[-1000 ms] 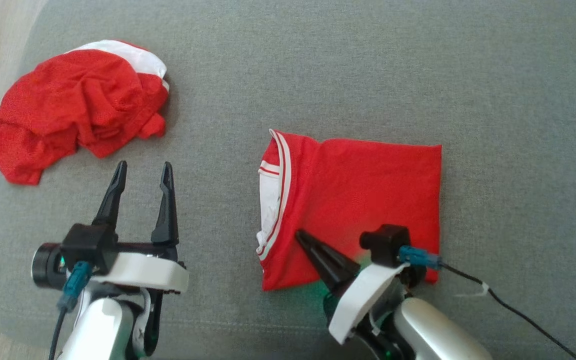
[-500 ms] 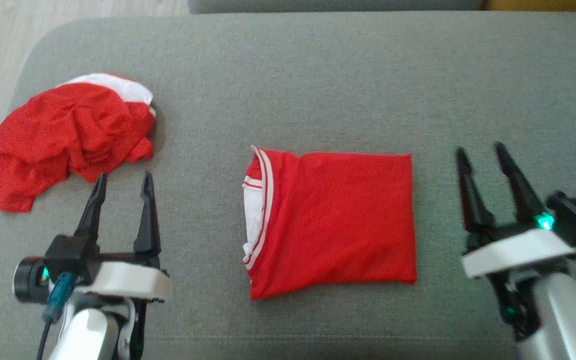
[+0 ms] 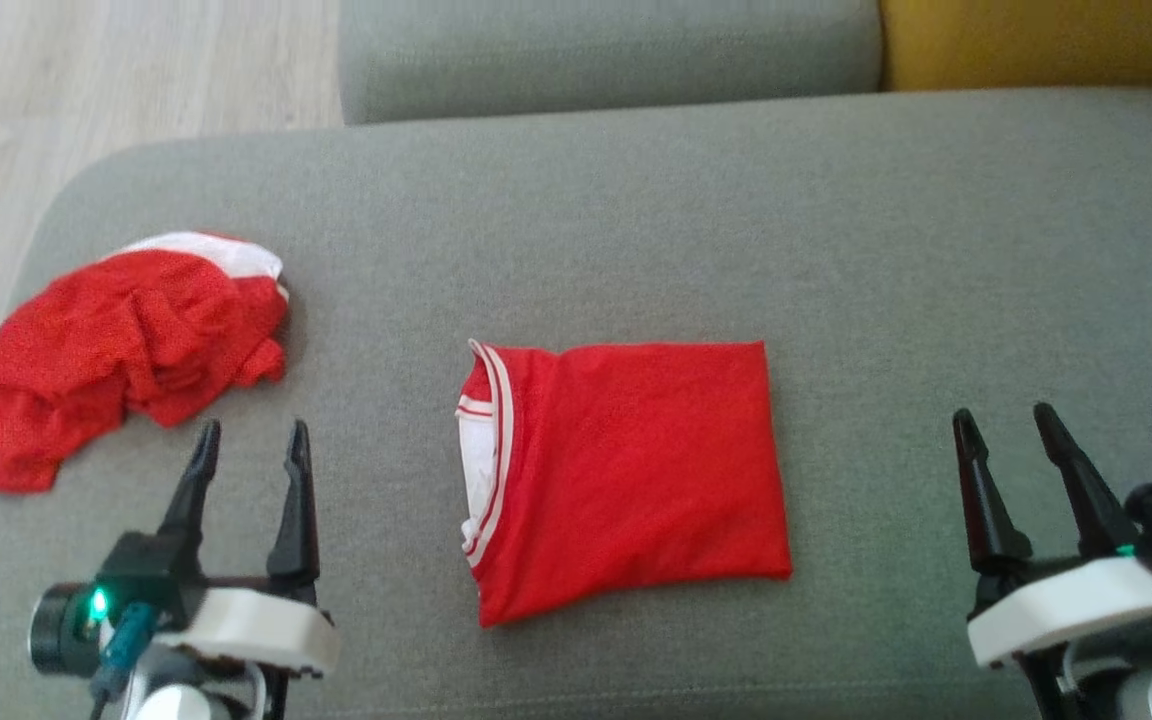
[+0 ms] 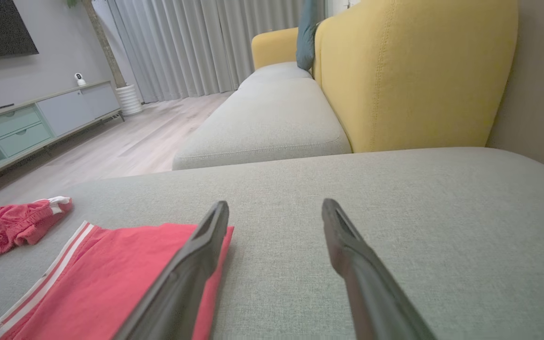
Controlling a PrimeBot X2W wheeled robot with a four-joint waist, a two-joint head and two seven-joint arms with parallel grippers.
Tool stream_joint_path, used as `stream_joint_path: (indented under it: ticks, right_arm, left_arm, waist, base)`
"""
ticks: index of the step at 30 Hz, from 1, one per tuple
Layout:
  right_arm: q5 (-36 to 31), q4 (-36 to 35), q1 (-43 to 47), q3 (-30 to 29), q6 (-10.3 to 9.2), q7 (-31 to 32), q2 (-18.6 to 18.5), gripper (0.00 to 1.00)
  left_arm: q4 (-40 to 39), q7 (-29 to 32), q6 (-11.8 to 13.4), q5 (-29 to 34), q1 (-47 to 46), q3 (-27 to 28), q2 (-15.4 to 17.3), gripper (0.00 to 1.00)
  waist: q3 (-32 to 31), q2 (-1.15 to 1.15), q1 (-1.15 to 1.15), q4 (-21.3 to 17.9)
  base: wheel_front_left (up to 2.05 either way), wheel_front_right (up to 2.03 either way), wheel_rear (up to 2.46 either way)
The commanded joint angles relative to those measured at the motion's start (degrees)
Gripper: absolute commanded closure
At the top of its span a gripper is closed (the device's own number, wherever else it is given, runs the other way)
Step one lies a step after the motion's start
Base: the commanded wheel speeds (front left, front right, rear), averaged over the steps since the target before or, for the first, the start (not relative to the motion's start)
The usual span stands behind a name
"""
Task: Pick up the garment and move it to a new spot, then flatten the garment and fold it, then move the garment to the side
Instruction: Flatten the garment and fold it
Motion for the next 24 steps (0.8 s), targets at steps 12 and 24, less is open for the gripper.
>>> stream_joint_path:
  ticks: [12, 24]
  right_arm:
    - [-0.58, -4.61, 1.5, 1.62, 0.23, 1.58, 0.13, 0.0]
    - [-0.6, -5.0, 1.69, 1.75, 0.23, 2.33, 0.23, 0.0]
  left_arm:
    - [-3.29, 2.15, 1.11, -0.36, 1.66, 1.27, 2.28, 0.0]
    - [-3.41, 2.35, 1.49, -0.74, 1.64, 1.18, 2.58, 0.0]
  waist:
    - [-3.7, 0.0, 0.0, -0.55]
    - [-3.55, 0.0, 0.0, -0.67]
  base:
    - [0.0, 0.0, 0.0]
    - [0.0, 0.0, 0.0]
